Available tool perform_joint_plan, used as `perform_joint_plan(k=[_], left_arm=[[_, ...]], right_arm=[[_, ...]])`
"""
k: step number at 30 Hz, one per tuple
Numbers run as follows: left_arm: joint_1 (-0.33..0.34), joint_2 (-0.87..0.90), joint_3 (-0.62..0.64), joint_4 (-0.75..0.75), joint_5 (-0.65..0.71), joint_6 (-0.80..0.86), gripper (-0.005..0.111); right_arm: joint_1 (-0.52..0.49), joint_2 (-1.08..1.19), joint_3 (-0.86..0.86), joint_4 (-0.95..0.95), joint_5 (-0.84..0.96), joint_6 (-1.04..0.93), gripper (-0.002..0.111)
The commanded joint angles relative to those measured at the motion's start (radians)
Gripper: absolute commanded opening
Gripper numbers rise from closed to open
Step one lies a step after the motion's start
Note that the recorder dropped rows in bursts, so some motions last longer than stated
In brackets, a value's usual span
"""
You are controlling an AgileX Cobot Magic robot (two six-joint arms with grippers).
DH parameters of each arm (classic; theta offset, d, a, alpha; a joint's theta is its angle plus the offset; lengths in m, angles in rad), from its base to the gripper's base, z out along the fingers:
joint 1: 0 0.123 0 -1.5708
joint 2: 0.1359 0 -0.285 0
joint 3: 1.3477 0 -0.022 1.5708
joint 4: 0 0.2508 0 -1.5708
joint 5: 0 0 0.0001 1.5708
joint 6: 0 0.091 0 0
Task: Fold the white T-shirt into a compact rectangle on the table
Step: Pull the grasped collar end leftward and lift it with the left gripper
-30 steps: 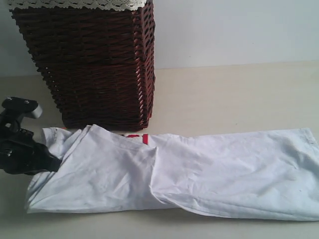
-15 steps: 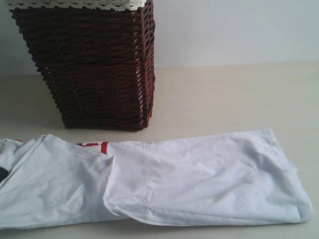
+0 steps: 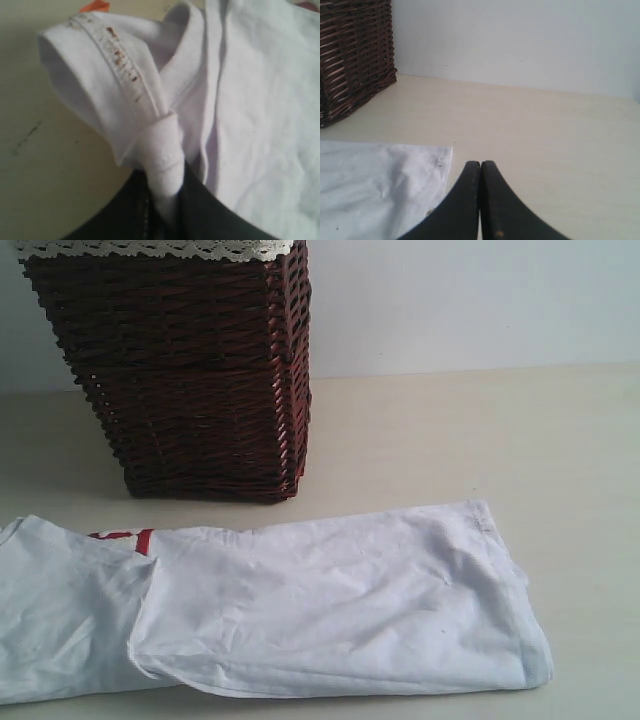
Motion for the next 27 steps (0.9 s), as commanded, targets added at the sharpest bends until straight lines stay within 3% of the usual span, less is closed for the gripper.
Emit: perform_joint_plan(k=[1, 6, 15, 20, 27], left_arm=[[0.069, -0.008, 0.003, 0.007, 0.003, 0.012, 0.0], [0.086, -0.008, 0.003, -0.01, 0.06, 0.015, 0.0], [0.086, -0.124, 0.001, -0.259, 0.067, 0.187, 0.0], [0.021, -0.231, 0.001, -0.254, 0.133, 0.195, 0.0], [-0.15, -0.281, -0.023, -0.249, 0.144, 0.076, 0.0]], right_arm=[[-0.001, -0.004, 0.005, -0.002, -0.006, 0.001, 0.0], [-0.001, -0.004, 0.005, -0.002, -0.006, 0.001, 0.0], [-0.001, -0.004, 0.005, -0.002, -0.006, 0.001, 0.0], [-0.001, -0.004, 0.005, -0.002, -0.006, 0.001, 0.0], [-0.001, -0.004, 0.005, -0.002, -0.006, 0.001, 0.0]])
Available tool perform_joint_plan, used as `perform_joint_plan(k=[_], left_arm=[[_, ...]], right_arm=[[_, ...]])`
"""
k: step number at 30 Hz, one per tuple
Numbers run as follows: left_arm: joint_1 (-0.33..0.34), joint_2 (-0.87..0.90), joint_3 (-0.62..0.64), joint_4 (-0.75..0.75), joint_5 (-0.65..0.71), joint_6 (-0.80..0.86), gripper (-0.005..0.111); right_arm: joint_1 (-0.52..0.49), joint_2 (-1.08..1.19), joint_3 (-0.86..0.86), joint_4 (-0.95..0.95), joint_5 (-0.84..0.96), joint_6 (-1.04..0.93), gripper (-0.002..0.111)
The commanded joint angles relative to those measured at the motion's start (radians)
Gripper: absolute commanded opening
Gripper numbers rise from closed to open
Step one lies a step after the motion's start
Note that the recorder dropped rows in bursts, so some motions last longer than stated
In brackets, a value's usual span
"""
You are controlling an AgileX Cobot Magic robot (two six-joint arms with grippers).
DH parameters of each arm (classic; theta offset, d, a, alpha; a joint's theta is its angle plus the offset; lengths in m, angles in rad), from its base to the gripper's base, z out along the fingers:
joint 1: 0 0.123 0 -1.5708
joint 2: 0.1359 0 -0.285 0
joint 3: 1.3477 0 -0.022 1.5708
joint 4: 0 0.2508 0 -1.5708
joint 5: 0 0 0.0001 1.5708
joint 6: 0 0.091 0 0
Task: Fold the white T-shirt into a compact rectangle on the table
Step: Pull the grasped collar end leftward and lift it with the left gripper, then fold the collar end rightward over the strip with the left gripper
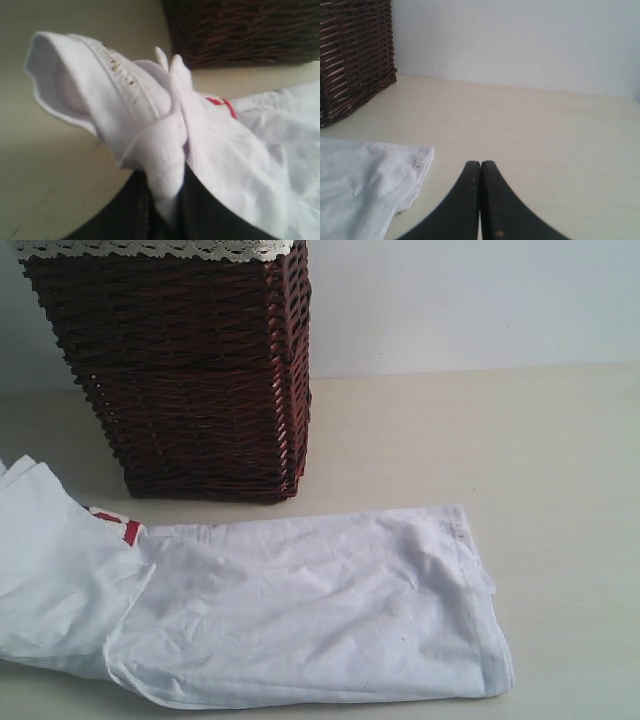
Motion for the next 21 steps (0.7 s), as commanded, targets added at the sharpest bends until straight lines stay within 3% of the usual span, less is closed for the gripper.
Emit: perform_joint_plan(k=[1, 8, 15, 21], left_arm=[[-0.111, -0.009, -0.029, -0.015, 0.011, -0.096, 0.0], [-0.261, -0.009, -0.114, -0.009, 0.024, -0.235, 0.0], [-0.292, -0.005, -0.232, -0.013, 0.106, -0.337, 0.0], [-0.369, -0.005, -0.33, -0.014, 0.189, -0.433, 0.0]], right_arm=[[-0.001, -0.004, 0.005, -0.002, -0.006, 0.001, 0.0], [-0.001, -0.004, 0.005, -0.002, -0.006, 0.001, 0.0], [-0.001, -0.004, 0.005, -0.002, -0.006, 0.001, 0.0], [-0.001, -0.004, 0.005, -0.002, -0.006, 0.001, 0.0]])
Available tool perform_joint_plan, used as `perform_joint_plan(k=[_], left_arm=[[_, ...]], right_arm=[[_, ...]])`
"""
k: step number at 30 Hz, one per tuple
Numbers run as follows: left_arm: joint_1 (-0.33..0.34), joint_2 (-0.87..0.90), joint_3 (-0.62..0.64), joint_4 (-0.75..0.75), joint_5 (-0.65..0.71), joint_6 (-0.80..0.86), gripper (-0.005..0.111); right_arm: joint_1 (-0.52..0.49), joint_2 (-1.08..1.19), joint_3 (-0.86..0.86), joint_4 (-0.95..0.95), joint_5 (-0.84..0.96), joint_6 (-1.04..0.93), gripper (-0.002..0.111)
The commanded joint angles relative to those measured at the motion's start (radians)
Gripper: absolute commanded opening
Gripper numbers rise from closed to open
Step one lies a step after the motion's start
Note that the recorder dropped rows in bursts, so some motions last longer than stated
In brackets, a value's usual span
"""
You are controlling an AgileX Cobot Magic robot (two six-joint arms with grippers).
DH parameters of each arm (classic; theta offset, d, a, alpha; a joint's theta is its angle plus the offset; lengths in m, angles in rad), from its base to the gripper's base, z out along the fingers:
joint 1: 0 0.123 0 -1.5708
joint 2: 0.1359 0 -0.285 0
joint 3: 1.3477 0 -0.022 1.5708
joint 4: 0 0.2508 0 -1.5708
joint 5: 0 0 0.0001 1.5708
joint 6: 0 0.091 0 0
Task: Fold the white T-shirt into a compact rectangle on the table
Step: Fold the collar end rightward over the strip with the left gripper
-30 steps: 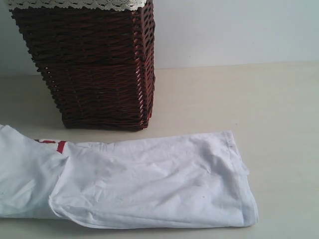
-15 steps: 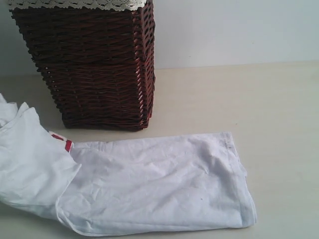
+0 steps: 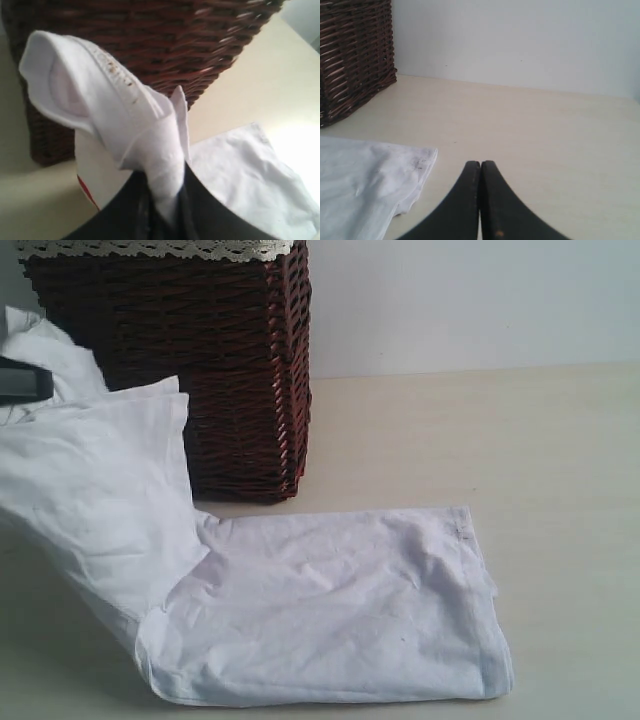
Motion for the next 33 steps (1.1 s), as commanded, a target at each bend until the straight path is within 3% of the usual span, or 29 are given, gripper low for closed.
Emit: perform_joint_plan(k=[1, 7, 15, 24, 33], left_arm=[[-0.071, -0.004, -0.056, -0.016, 0.058, -0.048, 0.0], [-0.171, 0.03, -0.056, -0.012, 0.042, -0.048, 0.0], [-0.286, 0.154, -0.056, -0.019, -0.099, -0.042, 0.0], [-0.542, 0.264, -0.066, -0.019, -0.288, -0.006, 0.0], [-0.756, 0.417, -0.255, -0.009, -0.339, 0.01, 0.0]], right_arm=[[-0.001, -0.004, 0.005, -0.002, -0.006, 0.001, 0.0], [-0.001, -0.004, 0.005, -0.002, -0.006, 0.001, 0.0], [-0.001, -0.004, 0.005, -0.002, -0.006, 0.001, 0.0], [-0.001, -0.004, 0.005, -0.002, -0.006, 0.001, 0.0], [-0.001, -0.004, 0.005, -0.002, -0.006, 0.001, 0.0]])
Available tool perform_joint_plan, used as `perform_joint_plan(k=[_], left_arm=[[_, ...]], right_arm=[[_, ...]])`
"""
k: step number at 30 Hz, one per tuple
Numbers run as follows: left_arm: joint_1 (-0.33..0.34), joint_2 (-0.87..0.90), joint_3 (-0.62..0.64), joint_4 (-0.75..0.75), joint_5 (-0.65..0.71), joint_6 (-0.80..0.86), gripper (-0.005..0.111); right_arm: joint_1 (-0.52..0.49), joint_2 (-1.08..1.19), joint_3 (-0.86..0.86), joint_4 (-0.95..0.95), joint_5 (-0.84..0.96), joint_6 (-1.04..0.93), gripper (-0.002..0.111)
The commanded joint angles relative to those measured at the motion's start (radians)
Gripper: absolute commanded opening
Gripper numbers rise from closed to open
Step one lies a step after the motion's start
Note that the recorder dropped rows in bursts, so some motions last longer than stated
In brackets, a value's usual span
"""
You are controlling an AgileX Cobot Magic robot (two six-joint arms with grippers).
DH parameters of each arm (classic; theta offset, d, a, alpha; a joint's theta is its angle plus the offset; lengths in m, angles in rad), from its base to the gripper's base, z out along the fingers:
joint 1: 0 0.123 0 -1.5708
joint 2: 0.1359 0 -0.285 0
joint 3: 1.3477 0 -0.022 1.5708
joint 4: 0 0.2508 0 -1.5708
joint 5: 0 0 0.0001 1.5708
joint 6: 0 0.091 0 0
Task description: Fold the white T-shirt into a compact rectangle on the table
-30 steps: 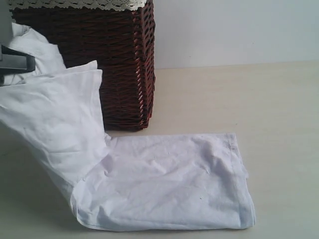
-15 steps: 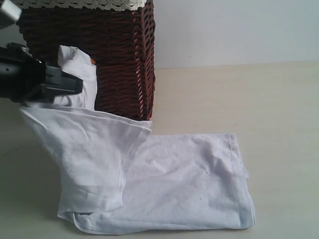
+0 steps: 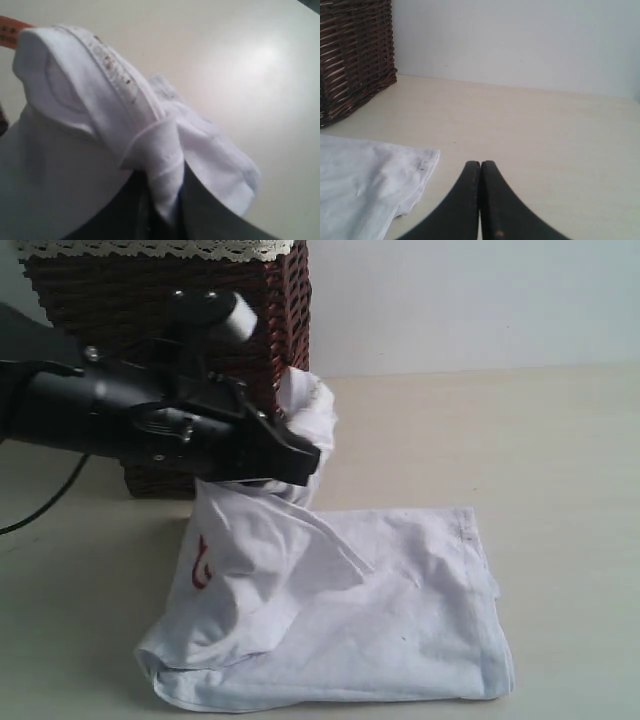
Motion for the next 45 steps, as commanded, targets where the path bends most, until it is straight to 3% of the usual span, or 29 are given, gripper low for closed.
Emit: perform_joint_plan(k=[1, 10, 17, 19, 22, 26, 29, 34, 36, 38, 40, 42, 45], left_arm=[[-0.095, 0.08, -0.094, -0.007, -0.05, 0.025, 0.0], [-0.261, 0.244, -0.2, -0.009, -0.275, 0.025, 0.0], [-0.36, 0.346, -0.296, -0.007, -0.325, 0.025, 0.005], [-0.387, 0.373, -0.322, -0.007, -0.333, 0.025, 0.013], [-0.413, 0.413, -0.354, -0.005, -0.348, 0.025, 0.034], [-0.44, 0.444, -0.377, -0.013, -0.4, 0.023, 0.075], [-0.445, 0.451, -0.397, 0.018, -0.406, 0.026, 0.086], [-0.415, 0.423, -0.44, 0.163, -0.391, 0.031, 0.074], [-0.375, 0.391, -0.441, 0.185, -0.253, 0.026, 0.059], [-0.325, 0.371, -0.431, 0.181, -0.006, 0.014, 0.04], [-0.291, 0.377, -0.41, 0.163, 0.153, 0.014, 0.019], [-0.282, 0.398, -0.377, 0.163, 0.172, 0.022, 0.001], [-0.284, 0.445, -0.344, 0.163, 0.123, 0.091, 0.001]], right_arm=[[-0.001, -0.004, 0.005, -0.002, -0.006, 0.001, 0.0], [-0.001, -0.004, 0.005, -0.002, -0.006, 0.001, 0.0], [-0.001, -0.004, 0.005, -0.002, -0.006, 0.001, 0.0], [-0.001, -0.004, 0.005, -0.002, -0.006, 0.001, 0.0], [-0.001, -0.004, 0.005, -0.002, -0.006, 0.001, 0.0], [-0.001, -0.004, 0.005, -0.002, -0.006, 0.001, 0.0], [-0.001, -0.004, 0.005, -0.002, -0.006, 0.001, 0.0], [-0.001, -0.004, 0.005, -0.002, -0.006, 0.001, 0.0], [-0.001, -0.004, 0.005, -0.002, -0.006, 0.001, 0.0], [-0.001, -0.004, 0.005, -0.002, -0.006, 0.001, 0.0], [-0.001, -0.004, 0.005, -0.002, -0.006, 0.001, 0.0], [-0.001, -0.004, 0.005, -0.002, -0.006, 0.001, 0.0], [-0.001, -0.004, 0.005, -0.002, -0.006, 0.001, 0.0]])
